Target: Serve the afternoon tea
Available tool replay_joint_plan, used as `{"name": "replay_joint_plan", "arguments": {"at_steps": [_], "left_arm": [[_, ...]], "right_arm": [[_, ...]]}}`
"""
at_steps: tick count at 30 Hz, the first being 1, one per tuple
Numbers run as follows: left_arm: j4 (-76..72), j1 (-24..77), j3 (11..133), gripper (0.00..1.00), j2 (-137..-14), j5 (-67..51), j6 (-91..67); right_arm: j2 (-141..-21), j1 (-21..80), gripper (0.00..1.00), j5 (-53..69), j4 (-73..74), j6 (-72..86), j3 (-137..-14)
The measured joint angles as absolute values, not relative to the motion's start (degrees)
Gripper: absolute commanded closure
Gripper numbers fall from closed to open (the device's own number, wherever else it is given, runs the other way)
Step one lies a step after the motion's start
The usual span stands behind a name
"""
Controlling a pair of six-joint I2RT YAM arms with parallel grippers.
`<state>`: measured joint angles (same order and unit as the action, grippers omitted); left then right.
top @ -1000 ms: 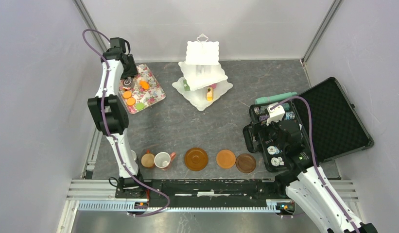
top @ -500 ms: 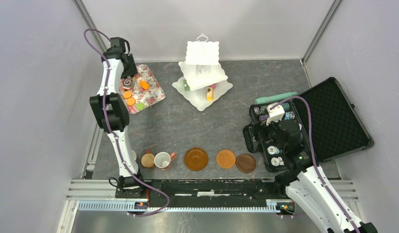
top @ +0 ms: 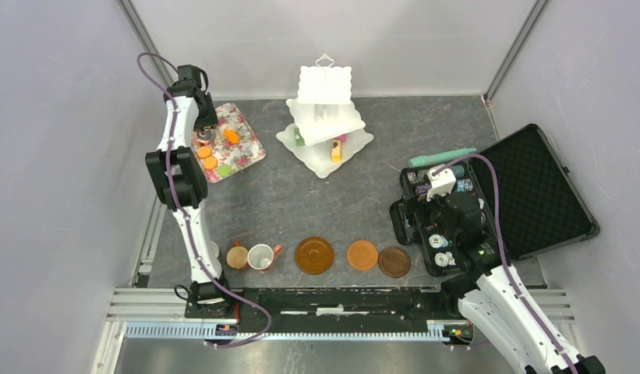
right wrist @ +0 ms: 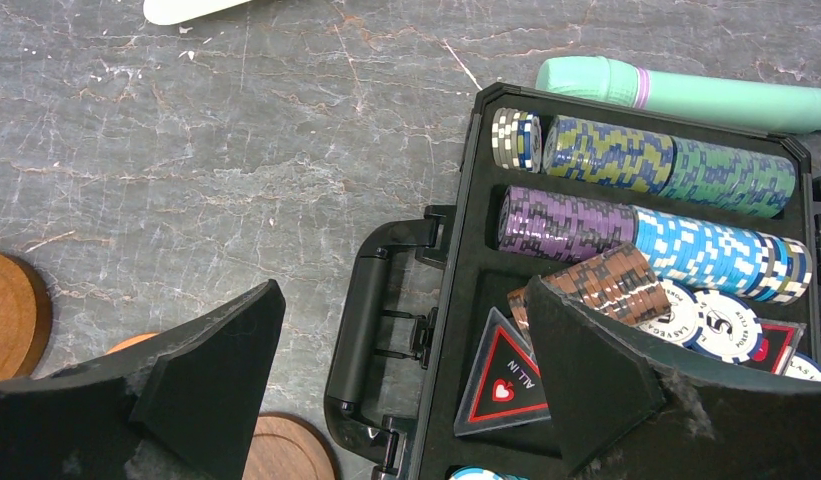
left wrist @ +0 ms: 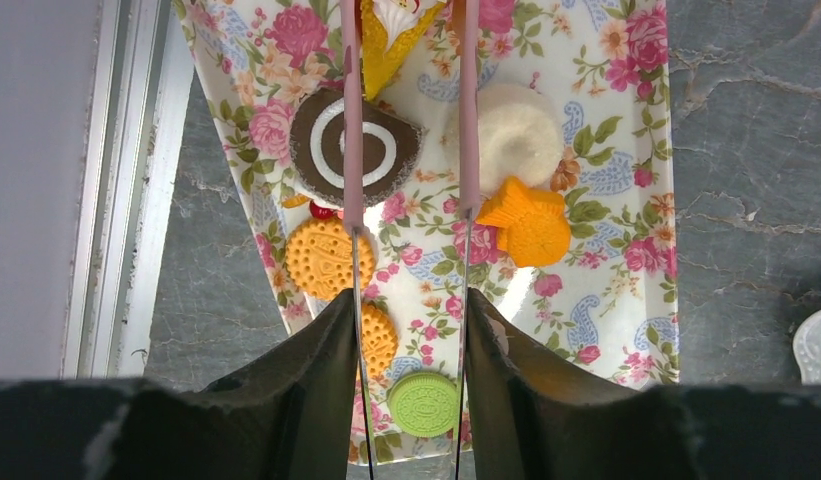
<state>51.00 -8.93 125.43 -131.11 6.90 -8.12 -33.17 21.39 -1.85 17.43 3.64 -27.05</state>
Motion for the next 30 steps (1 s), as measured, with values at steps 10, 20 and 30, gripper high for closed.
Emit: {"name": "replay_joint_plan", "arguments": {"at_steps": [10,20,30], "left_arm": [[51.16,-8.93,125.62,0.69,-130.32,5.26,-8.23],[50.35,-7.77,118.28,0.70,-114.28,0.86,-10.98],[43.27,-0.78,87.50,0.70,-87.33,-5.04,-16.21]], "right_arm": [[-33.10,21.39,0.02,-1.98,17.41,3.64,-27.05],[-32.29,21.39,0.02,-1.98,17.43,3.64,-27.05],[-31.92,21.39,0.02,-1.93,17.43,3.64,-27.05]]}}
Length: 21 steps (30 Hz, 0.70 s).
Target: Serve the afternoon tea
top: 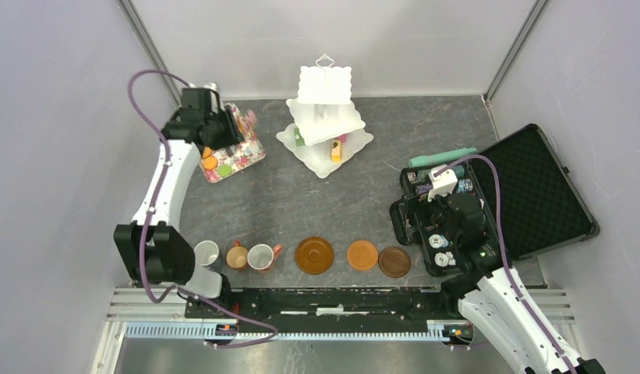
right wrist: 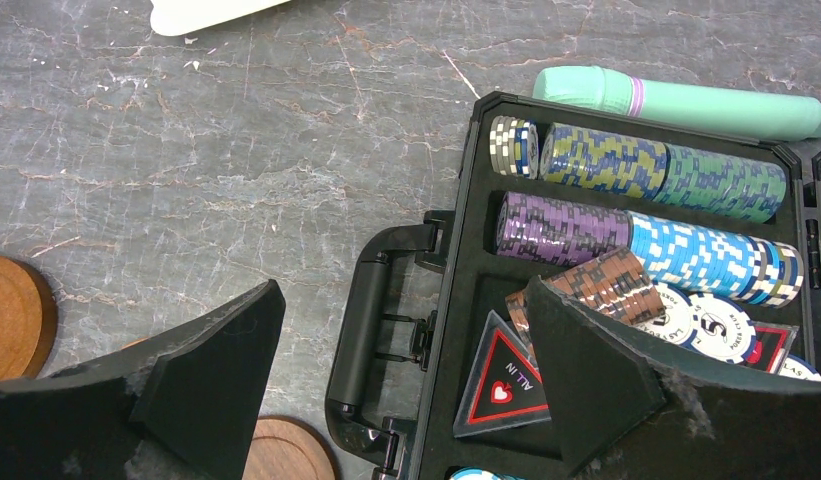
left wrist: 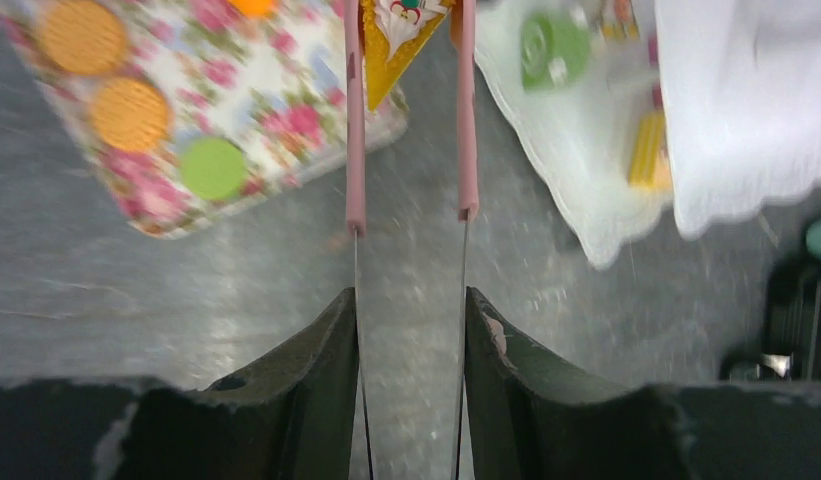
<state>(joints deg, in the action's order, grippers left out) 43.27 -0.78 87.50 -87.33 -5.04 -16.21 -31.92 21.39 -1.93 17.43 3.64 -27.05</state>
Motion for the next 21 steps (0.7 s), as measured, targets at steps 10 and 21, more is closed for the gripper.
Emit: {"name": "replay_joint_plan", "arguments": {"at_steps": [10,21], "left_arm": [[37.08,15.64,66.67,0.71,-80.09,-6.35,-23.09],[23.73,24.99,62.72,0.71,-81.28,-4.29,-30.39]], "right_arm": [[-31.99,21.39,0.02,-1.93,17.41,3.64,-27.05],[-31.99,21.39,0.02,-1.98,17.43,3.62,-27.05]]}}
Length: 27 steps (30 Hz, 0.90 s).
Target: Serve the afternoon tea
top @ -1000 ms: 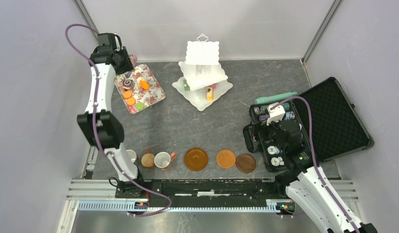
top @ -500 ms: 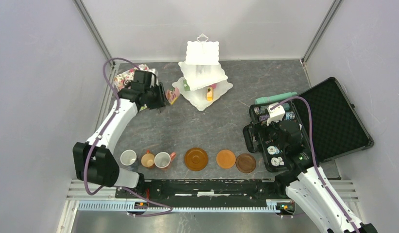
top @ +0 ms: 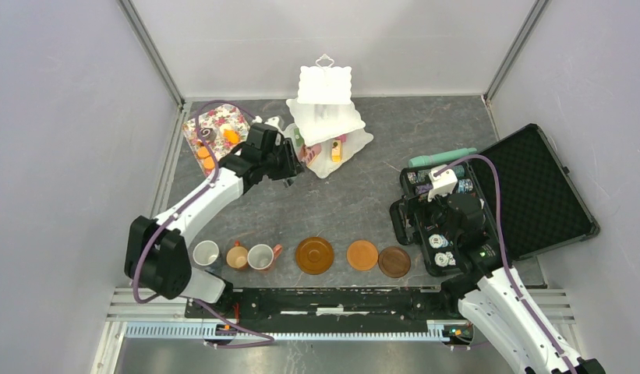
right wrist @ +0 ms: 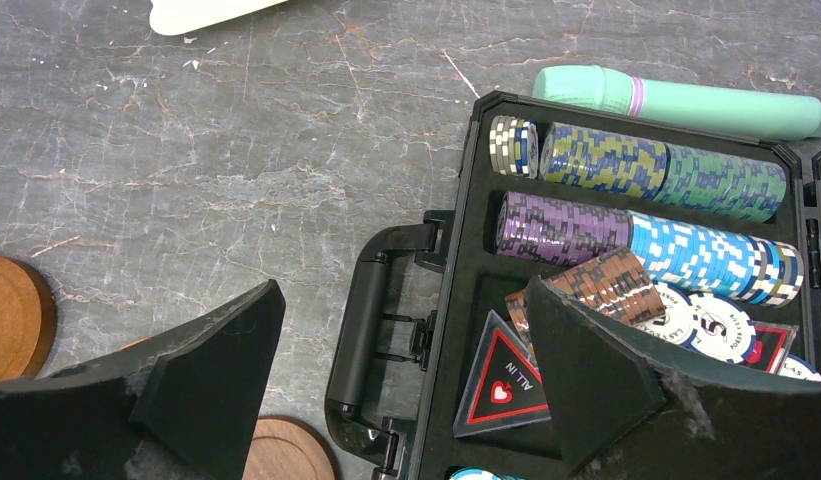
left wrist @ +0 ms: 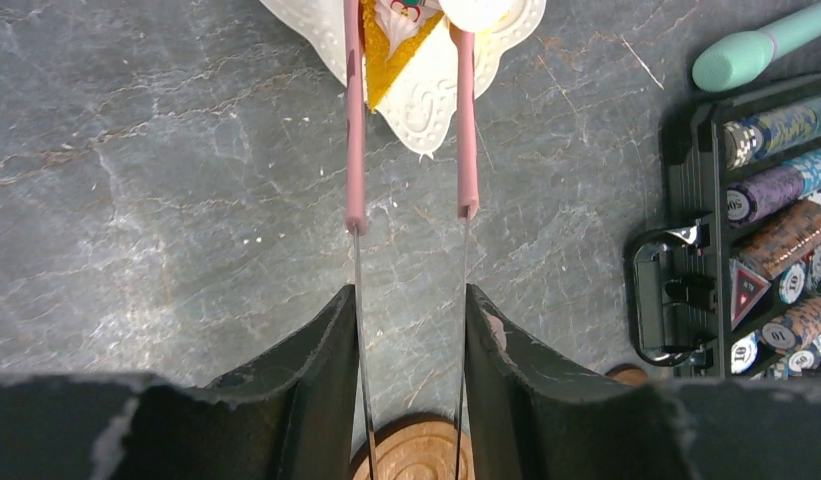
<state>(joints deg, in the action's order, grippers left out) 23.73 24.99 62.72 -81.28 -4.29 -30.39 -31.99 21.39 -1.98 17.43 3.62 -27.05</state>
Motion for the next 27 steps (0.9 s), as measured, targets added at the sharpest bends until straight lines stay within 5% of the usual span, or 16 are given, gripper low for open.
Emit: {"name": "replay_joint_plan", "arguments": {"at_steps": [20,27], "left_arm": [[16.03,26.02,65.43,0.69,-93.60,-2.17,-33.08],[15.66,26.02,66.39,0.48,-95.26,-1.52,-33.08]], "right_arm": [[-32.75,21.39,0.02,-2.22,17.43,3.62,-27.05],[-33.10,21.39,0.02,-2.22,17.45,3.62,-27.05]]}}
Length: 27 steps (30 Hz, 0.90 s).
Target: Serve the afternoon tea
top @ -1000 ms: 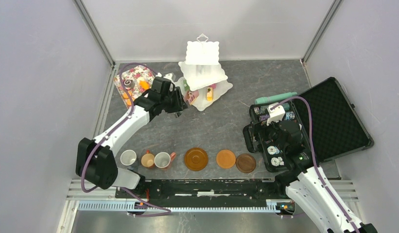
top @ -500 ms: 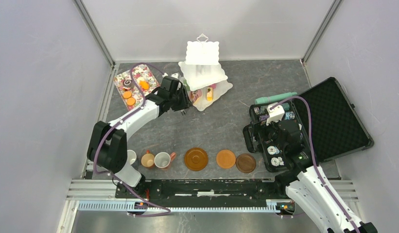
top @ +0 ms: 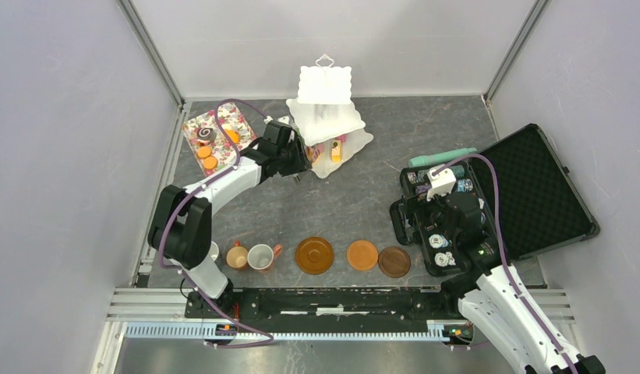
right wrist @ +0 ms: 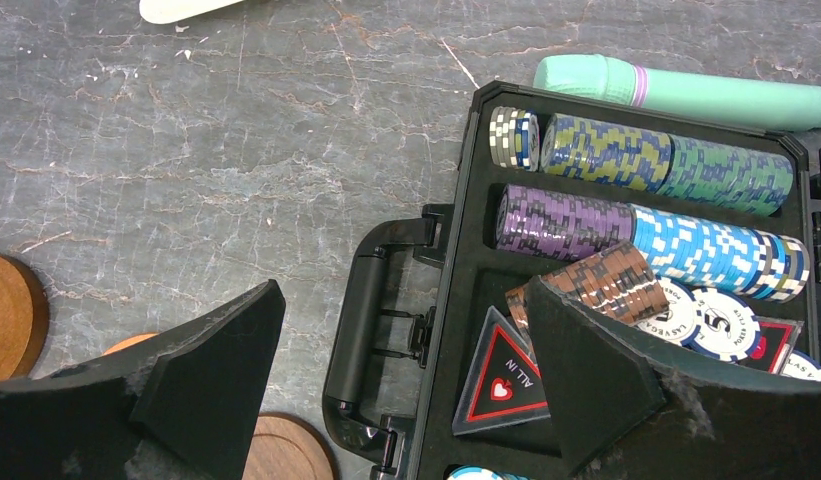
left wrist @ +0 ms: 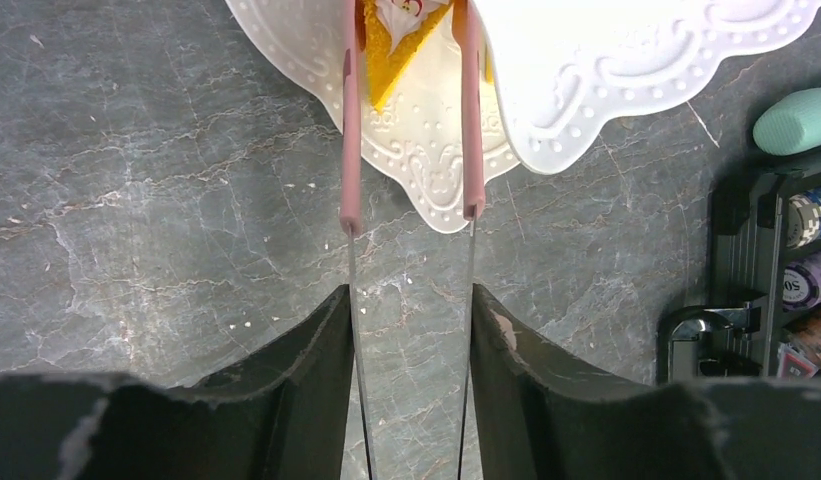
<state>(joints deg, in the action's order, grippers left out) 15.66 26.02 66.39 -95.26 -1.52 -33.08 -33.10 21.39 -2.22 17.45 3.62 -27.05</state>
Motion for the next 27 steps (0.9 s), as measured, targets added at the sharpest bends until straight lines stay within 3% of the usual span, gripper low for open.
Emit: {"name": "replay_joint_plan", "arguments": {"at_steps": [6,13,27], "left_arm": [[15.64,26.02,66.46,0.42,-95.48,-1.56,-33.08],[16.73,26.02,66.15,0.43,-93.71,-1.61,-33.01],[27.79,26.09,60.66,0.50,-74.91,0.56,-32.29]], "right_arm": [[-33.08,21.39,0.02,-2.22,17.50,3.64,-27.05],[-33.06,21.39,0.02,-2.17,17.50,3.64,-27.05],[-32.67,21.39,0.02,-2.13,17.56,3.64,-27.05]]}}
